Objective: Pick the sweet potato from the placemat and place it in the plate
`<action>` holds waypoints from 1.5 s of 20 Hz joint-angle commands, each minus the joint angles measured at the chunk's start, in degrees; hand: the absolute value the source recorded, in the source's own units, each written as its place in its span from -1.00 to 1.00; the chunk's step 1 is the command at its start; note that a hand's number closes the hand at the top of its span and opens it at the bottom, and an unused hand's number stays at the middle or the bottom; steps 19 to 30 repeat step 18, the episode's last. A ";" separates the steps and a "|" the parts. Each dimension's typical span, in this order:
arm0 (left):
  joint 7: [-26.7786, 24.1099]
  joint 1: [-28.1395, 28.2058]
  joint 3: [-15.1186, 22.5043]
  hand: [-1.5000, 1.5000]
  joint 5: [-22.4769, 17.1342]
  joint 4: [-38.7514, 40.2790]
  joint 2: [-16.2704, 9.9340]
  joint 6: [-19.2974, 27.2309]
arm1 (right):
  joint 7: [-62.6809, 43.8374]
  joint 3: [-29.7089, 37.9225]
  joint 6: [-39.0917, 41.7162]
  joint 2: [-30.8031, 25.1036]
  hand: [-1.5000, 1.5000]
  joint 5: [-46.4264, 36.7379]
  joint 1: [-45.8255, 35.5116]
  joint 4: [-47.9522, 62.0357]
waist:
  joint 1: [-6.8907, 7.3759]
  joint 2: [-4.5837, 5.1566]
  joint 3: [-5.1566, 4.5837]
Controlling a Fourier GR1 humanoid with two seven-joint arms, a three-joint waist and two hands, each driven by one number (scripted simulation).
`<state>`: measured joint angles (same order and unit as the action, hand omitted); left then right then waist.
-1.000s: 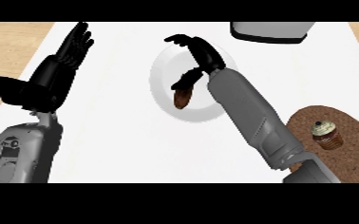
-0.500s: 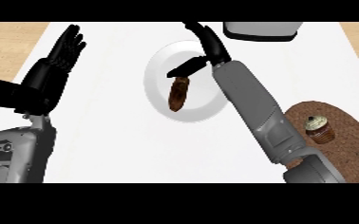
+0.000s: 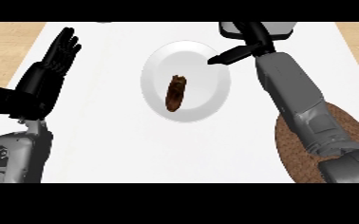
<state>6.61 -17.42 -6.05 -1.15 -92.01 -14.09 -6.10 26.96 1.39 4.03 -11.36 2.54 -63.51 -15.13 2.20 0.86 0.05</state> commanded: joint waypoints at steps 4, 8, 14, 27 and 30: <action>1.87 0.80 1.57 0.00 0.89 -3.18 1.57 1.03 | 6.50 0.99 9.43 -8.75 -1.00 -1.07 2.10 3.30 | 0.04 -0.02 0.03; 0.43 0.64 0.74 0.00 0.77 -0.36 1.02 0.20 | 8.51 1.31 12.95 -12.57 -1.00 -1.73 1.88 4.60 | -0.03 0.11 0.03; 1.80 -1.58 1.08 0.00 0.79 -0.52 1.56 0.65 | 14.81 1.22 14.91 -15.54 -1.00 -3.24 4.88 6.96 | 0.80 0.56 0.11; -1.08 -0.58 0.64 0.00 0.86 0.86 0.83 -0.57 | 17.24 0.83 12.93 -17.67 -1.00 -4.56 4.54 7.27 | 1.48 0.89 0.14; -1.08 -0.58 0.64 0.00 0.86 0.86 0.83 -0.57 | 17.24 0.83 12.93 -17.67 -1.00 -4.56 4.54 7.27 | 1.48 0.89 0.14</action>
